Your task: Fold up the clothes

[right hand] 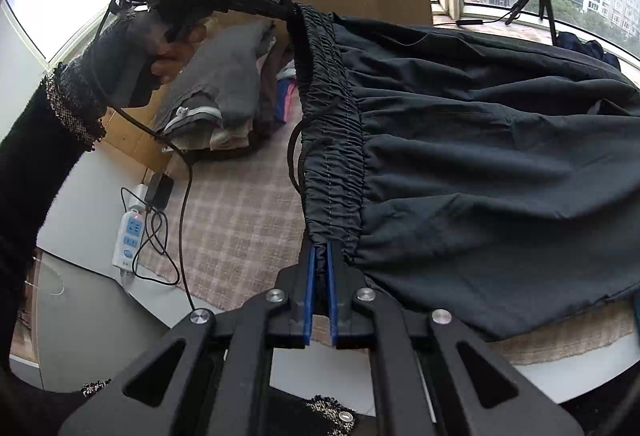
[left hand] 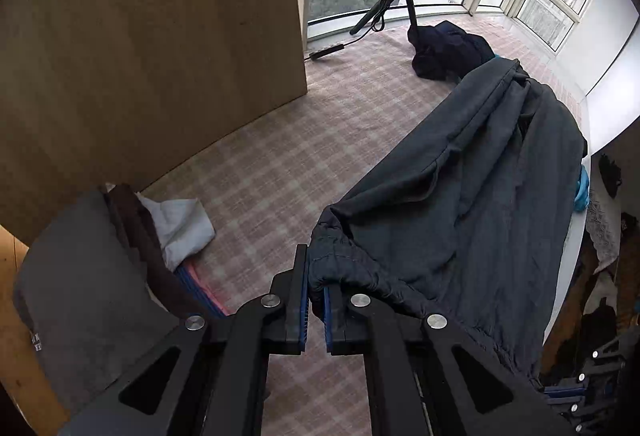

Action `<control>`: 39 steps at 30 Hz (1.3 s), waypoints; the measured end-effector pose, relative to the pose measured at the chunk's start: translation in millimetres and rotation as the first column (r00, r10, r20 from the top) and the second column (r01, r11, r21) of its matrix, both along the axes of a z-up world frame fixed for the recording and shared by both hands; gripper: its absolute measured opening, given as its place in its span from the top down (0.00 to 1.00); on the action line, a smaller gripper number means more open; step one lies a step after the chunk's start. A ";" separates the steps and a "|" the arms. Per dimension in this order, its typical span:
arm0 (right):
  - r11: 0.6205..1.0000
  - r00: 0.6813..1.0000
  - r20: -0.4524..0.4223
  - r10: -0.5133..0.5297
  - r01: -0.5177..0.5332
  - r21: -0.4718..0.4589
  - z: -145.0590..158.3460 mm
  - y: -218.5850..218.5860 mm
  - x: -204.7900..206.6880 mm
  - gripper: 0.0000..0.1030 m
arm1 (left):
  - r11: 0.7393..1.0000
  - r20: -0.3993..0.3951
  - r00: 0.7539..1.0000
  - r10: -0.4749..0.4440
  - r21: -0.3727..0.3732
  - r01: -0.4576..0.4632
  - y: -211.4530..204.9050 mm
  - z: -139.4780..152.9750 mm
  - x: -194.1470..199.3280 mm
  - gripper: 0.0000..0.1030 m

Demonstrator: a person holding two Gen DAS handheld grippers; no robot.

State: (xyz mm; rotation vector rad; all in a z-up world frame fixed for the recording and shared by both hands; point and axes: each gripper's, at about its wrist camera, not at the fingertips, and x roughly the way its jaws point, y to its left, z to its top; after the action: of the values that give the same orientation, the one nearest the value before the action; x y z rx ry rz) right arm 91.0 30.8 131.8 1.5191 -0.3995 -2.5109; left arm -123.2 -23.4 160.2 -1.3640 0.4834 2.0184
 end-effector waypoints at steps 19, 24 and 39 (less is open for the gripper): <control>0.966 0.955 0.185 0.233 -0.206 -0.156 -64.1 -90.6 -28.7 0.70 | 0.960 -0.088 0.995 -0.049 -0.278 0.023 -29.8 -58.4 26.0 0.81; 0.975 0.979 0.019 0.203 -0.201 -0.093 -10.5 -49.1 0.5 0.60 | 0.974 -0.119 0.993 -0.016 -0.225 -0.011 -45.1 -30.9 29.2 0.80; 0.631 0.615 -0.153 -0.774 0.723 -0.283 36.4 406.0 202.3 0.49 | 0.984 -0.158 0.981 -0.109 0.123 0.129 20.2 38.0 212.1 0.80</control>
State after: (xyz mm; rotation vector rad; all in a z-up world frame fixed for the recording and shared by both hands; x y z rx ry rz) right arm 293.3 436.8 168.2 1.0211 -1.4688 -3.0743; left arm 88.9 -3.2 198.2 -1.0831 0.4767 2.0252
